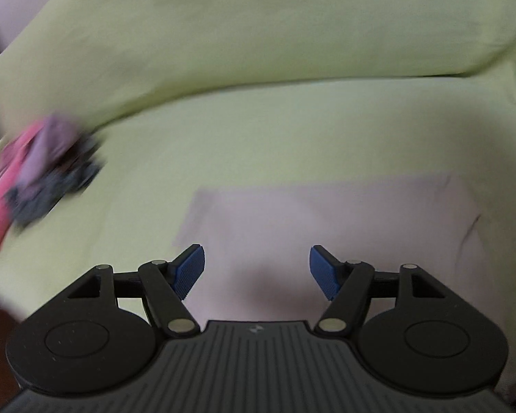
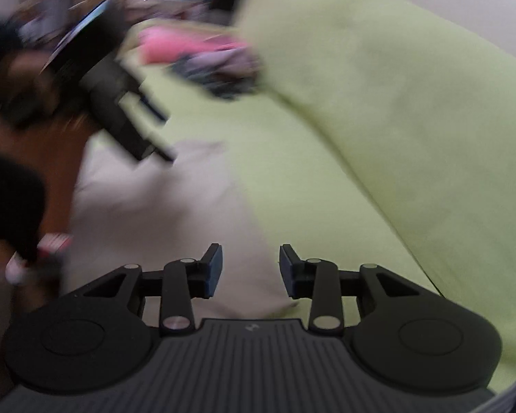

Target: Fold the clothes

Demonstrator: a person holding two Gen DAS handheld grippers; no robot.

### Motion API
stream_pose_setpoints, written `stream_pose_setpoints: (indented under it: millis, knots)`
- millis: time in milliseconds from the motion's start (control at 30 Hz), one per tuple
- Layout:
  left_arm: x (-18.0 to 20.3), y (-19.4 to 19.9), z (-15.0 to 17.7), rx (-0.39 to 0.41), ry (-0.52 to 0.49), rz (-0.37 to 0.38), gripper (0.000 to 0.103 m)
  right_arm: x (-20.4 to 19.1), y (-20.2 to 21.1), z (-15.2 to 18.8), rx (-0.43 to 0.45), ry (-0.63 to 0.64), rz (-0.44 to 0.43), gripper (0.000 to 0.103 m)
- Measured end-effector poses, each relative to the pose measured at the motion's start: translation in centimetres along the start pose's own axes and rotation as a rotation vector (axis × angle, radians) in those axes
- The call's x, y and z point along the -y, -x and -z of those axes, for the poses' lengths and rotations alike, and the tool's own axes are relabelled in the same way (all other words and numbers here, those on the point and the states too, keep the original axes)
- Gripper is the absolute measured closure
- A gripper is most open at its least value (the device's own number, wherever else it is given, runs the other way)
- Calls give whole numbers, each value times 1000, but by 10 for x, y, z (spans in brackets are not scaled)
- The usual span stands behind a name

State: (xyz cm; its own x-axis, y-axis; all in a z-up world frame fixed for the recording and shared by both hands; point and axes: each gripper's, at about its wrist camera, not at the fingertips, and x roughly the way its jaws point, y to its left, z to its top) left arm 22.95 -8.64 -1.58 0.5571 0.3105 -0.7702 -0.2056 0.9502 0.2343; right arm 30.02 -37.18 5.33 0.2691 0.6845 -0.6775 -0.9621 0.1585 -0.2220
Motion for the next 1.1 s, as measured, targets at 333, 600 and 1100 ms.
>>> stream_pose_setpoints:
  millis: [333,600,1100]
  knots:
    - [17,121,74,-165,489,-109,33,-74,50,6,12,477,-82,55]
    - [71,75,160,-170,658,-78,36,-144,-21,105,46,698,-122,84]
    - [112,51,197,-29,874,5,34,-165,-63,147,208,808,-215,103]
